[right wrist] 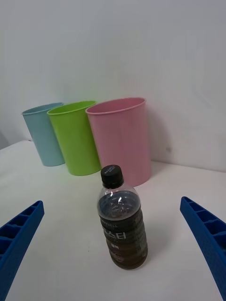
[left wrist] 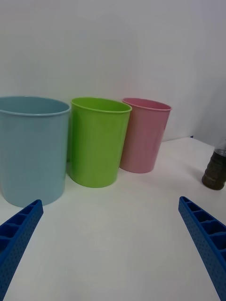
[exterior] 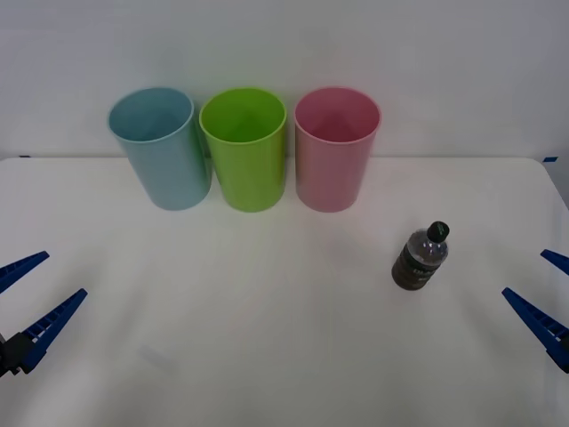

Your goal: Grasp the object on the table and drop it into the matching bin: aluminum can to the light blue bin, PET bottle to the pink bin.

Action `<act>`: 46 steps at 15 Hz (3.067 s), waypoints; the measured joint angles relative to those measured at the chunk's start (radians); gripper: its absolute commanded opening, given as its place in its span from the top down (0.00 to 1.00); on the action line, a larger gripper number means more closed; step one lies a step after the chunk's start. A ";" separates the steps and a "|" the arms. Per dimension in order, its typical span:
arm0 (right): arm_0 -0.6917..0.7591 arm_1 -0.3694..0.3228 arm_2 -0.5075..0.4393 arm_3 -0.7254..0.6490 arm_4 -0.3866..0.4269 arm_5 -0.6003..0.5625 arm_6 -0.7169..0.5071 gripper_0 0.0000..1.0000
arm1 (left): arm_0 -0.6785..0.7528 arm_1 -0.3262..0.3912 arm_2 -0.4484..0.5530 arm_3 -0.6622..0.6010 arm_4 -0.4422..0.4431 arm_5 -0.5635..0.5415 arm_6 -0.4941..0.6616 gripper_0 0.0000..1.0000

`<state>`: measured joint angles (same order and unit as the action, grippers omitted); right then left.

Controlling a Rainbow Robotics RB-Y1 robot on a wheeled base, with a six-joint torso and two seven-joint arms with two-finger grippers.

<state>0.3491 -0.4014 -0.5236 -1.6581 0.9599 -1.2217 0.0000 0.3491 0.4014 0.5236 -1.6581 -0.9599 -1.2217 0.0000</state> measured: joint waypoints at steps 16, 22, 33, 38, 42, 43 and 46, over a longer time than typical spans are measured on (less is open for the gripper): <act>0.057 -0.076 0.026 0.152 -0.028 -0.013 0.262 0.00 | 0.000 0.000 0.000 0.000 0.000 0.000 0.000 0.00; -0.017 -0.076 0.109 0.277 0.003 -0.011 0.336 0.00 | 0.000 0.000 0.000 0.000 0.000 0.000 0.000 0.00; -0.123 -0.061 0.306 0.290 0.004 0.240 0.357 0.00 | 0.000 0.000 0.000 0.000 0.000 0.000 0.000 0.00; -0.187 -0.036 0.403 0.290 0.003 0.380 0.358 0.00 | 0.000 0.000 0.000 0.000 0.000 0.000 0.000 0.00; -0.238 0.001 0.443 0.290 0.046 0.466 0.356 0.00 | 0.000 0.000 0.000 0.000 0.000 0.000 0.000 0.00; -0.251 0.016 0.444 0.290 0.067 0.481 0.353 0.00 | 0.000 0.000 0.000 0.000 0.000 0.000 0.000 0.00; -0.284 0.046 0.459 0.292 0.102 0.530 0.354 0.00 | 0.000 0.000 0.000 0.000 0.000 0.000 0.000 0.00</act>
<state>0.0649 -0.3555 -0.0647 -1.3665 1.0617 -0.6916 0.3541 0.3491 0.4014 0.5236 -1.6580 -0.9599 -1.2217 0.0000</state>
